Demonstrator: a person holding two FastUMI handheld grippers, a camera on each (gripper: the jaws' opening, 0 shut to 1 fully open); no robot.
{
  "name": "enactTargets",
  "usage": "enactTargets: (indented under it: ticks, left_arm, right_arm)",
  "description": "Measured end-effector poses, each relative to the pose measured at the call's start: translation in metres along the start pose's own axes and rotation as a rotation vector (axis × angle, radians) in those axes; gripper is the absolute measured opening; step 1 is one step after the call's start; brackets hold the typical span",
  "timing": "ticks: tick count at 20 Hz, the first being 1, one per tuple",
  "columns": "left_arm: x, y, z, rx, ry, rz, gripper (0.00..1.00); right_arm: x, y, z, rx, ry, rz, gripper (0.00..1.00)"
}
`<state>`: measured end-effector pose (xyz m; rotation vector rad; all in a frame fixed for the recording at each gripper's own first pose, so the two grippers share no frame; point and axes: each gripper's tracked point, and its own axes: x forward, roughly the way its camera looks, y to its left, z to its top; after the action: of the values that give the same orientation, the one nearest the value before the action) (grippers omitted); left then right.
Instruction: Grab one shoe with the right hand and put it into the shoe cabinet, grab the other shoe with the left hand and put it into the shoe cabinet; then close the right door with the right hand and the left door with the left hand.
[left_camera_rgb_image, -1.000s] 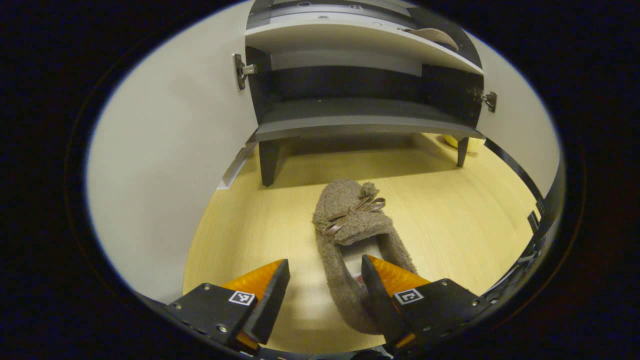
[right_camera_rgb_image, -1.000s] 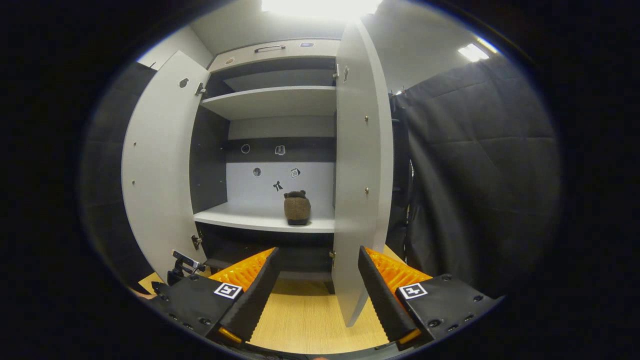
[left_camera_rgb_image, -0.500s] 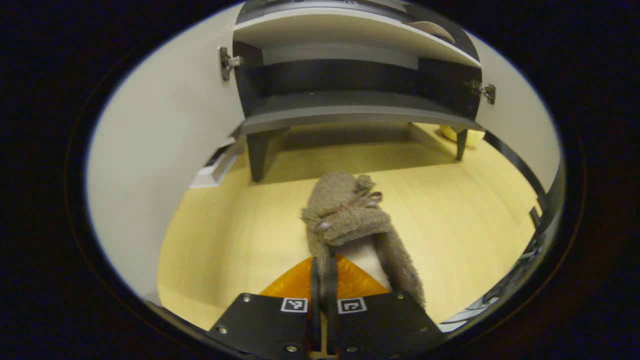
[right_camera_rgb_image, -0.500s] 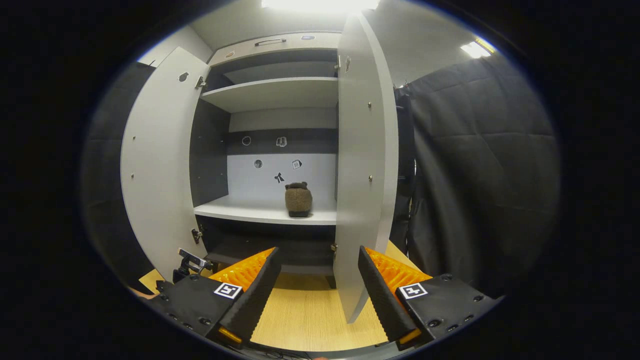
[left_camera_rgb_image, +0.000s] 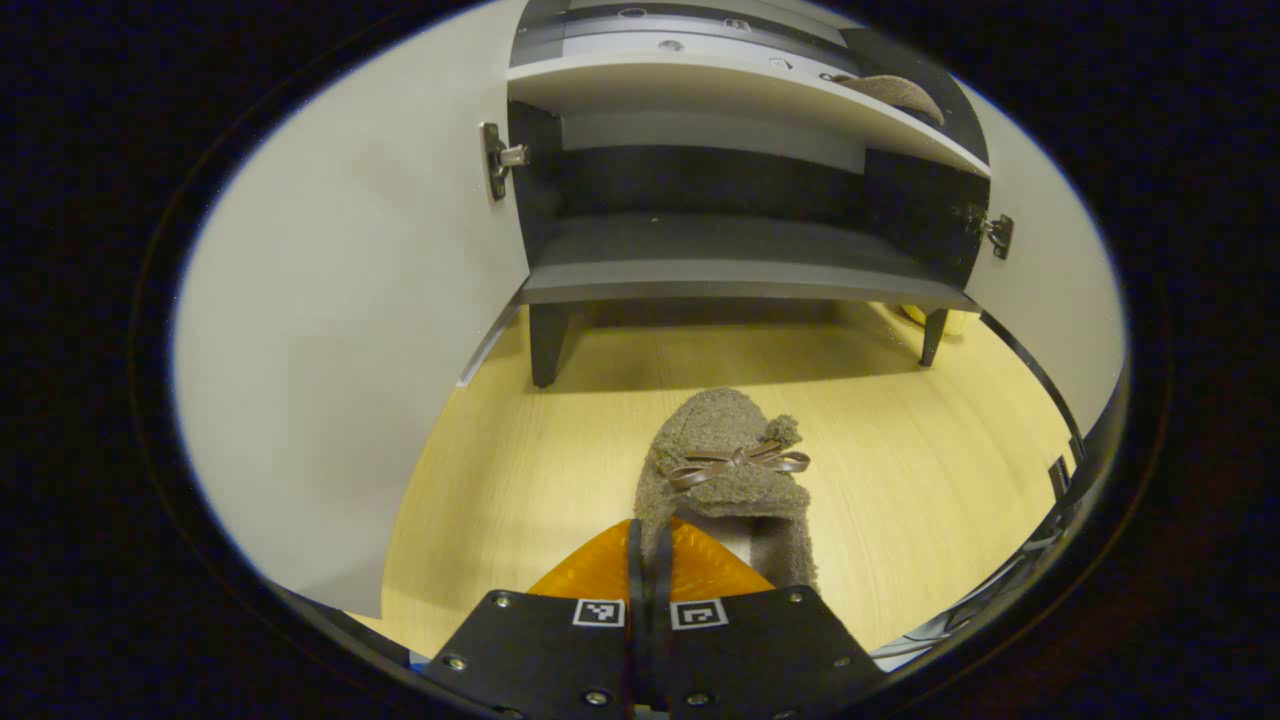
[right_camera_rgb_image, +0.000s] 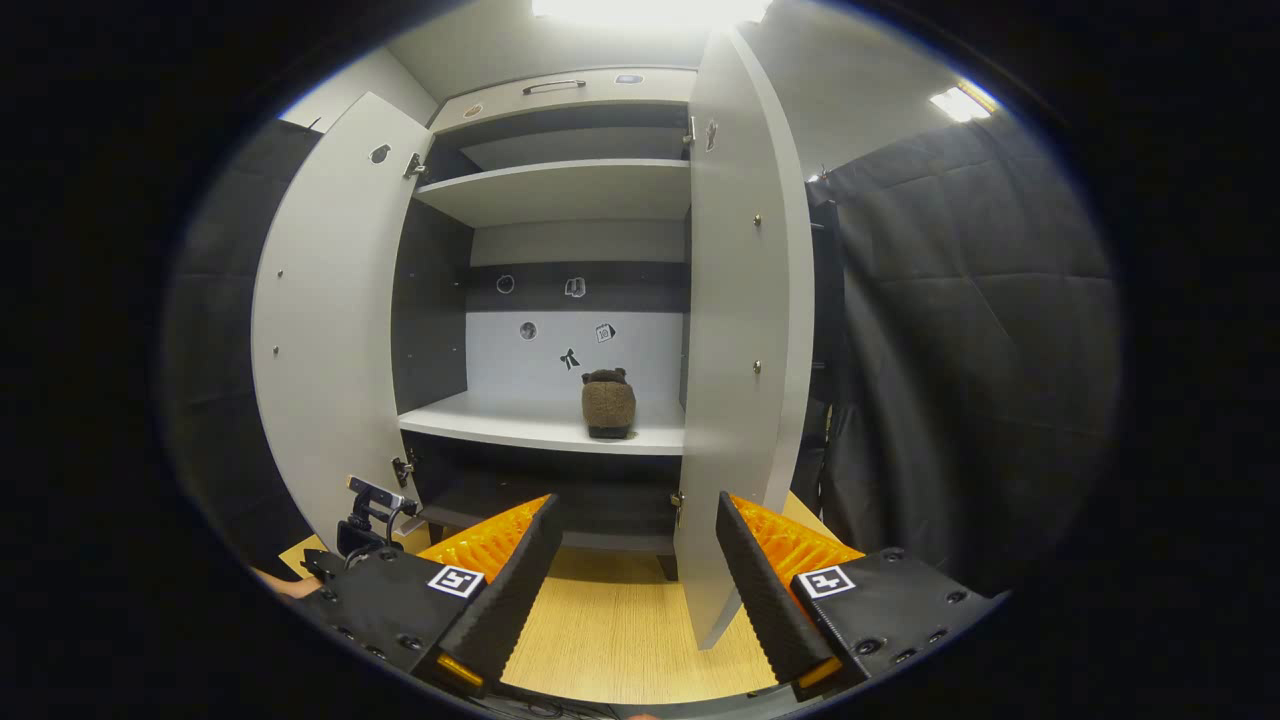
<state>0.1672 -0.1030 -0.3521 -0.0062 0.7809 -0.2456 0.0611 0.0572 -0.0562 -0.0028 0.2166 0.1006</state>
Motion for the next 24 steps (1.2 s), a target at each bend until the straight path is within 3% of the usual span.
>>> enactTargets:
  ticks: [16,24]
  left_arm:
    - [-0.109,-0.03,0.201,-0.082,-0.404,-0.102,0.01]
    - [-0.107,-0.038,0.295,-0.124,-0.521,-0.111,0.01]
  right_arm:
    - [0.003,0.012,0.011,0.001,-0.02,0.039,0.98]
    - [0.013,0.017,0.005,0.005,-0.007,0.056,0.98]
